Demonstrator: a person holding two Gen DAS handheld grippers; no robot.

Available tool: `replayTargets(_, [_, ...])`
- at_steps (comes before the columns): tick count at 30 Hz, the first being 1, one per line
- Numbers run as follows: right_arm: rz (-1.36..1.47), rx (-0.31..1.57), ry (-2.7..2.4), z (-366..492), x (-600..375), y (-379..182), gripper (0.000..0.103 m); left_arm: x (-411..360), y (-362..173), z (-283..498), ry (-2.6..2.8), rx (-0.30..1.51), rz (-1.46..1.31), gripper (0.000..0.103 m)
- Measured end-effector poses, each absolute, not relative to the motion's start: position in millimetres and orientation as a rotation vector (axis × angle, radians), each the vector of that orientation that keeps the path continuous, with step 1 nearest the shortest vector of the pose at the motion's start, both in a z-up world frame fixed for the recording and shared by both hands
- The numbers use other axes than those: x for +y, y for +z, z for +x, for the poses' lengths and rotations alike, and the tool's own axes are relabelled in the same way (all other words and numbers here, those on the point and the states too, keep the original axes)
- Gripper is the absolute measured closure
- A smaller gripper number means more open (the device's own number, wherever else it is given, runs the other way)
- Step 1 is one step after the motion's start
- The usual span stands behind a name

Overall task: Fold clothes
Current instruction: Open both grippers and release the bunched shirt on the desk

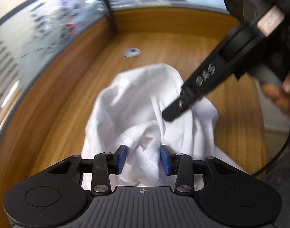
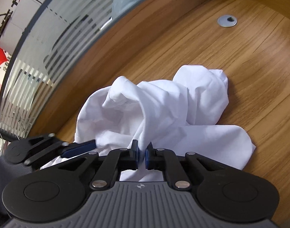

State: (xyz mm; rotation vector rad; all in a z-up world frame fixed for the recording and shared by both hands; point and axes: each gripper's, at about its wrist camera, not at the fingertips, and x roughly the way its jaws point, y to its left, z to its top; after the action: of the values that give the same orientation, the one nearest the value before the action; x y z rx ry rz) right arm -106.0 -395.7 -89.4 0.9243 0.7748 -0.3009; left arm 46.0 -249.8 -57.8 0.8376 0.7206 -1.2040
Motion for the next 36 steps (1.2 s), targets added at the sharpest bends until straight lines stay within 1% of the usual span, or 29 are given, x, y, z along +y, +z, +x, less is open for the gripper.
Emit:
replayTargets(4, [0.96, 0.747, -0.315, -117, -391, -89, 0.097, -256, -68, 41, -1.255, 0.688, 0.937, 0.064])
replayTargets(6, [0.972, 0.735, -0.323, -120, -387, -87, 0.097, -258, -73, 38, -1.261, 0.67, 0.96, 0.077])
replayTargets(7, [0.971, 0.731, -0.331, -122, -385, -86, 0.097, -259, -76, 36, -1.265, 0.661, 0.97, 0.091])
replayTargets(8, [0.968, 0.727, -0.341, -124, -383, -84, 0.097, -258, -77, 35, -1.25, 0.649, 0.959, 0.094])
replayTargets(10, [0.949, 0.722, -0.364, -128, -380, -81, 0.098, -256, -72, 39, -1.204, 0.639, 0.882, 0.096])
replayTargets(13, [0.913, 0.715, -0.402, -134, -378, -75, 0.098, -242, -51, 50, -1.134, 0.661, 0.693, 0.096])
replayTargets(17, [0.871, 0.73, -0.441, -137, -377, -72, 0.098, -219, -31, 66, -1.054, 0.778, 0.367, 0.097])
replayTargets(18, [0.859, 0.737, -0.449, -136, -377, -73, 0.098, -214, -31, 69, -1.05, 0.81, 0.327, 0.097])
replayTargets(20, [0.852, 0.758, -0.443, -136, -378, -77, 0.098, -207, -34, 71, -1.051, 0.851, 0.294, 0.096])
replayTargets(24, [0.811, 0.795, -0.417, -135, -379, -77, 0.098, -204, -29, 58, -1.095, 0.796, 0.419, 0.09])
replayTargets(25, [0.793, 0.804, -0.414, -134, -378, -77, 0.098, -205, -26, 54, -1.108, 0.765, 0.459, 0.085])
replayTargets(26, [0.777, 0.811, -0.411, -133, -378, -77, 0.098, -207, -24, 51, -1.127, 0.74, 0.492, 0.077])
replayTargets(27, [0.769, 0.813, -0.407, -133, -377, -77, 0.098, -210, -22, 48, -1.148, 0.716, 0.524, 0.072])
replayTargets(28, [0.764, 0.815, -0.403, -133, -377, -77, 0.098, -213, -21, 45, -1.167, 0.692, 0.555, 0.063])
replayTargets(29, [0.76, 0.816, -0.397, -133, -376, -77, 0.098, -216, -19, 43, -1.187, 0.668, 0.586, 0.062])
replayTargets(33, [0.732, 0.82, -0.376, -131, -372, -73, 0.098, -243, -22, 36, -1.272, 0.627, 0.761, 0.062])
replayTargets(36, [0.717, 0.816, -0.363, -131, -372, -70, 0.098, -262, -25, 31, -1.335, 0.543, 0.915, 0.062])
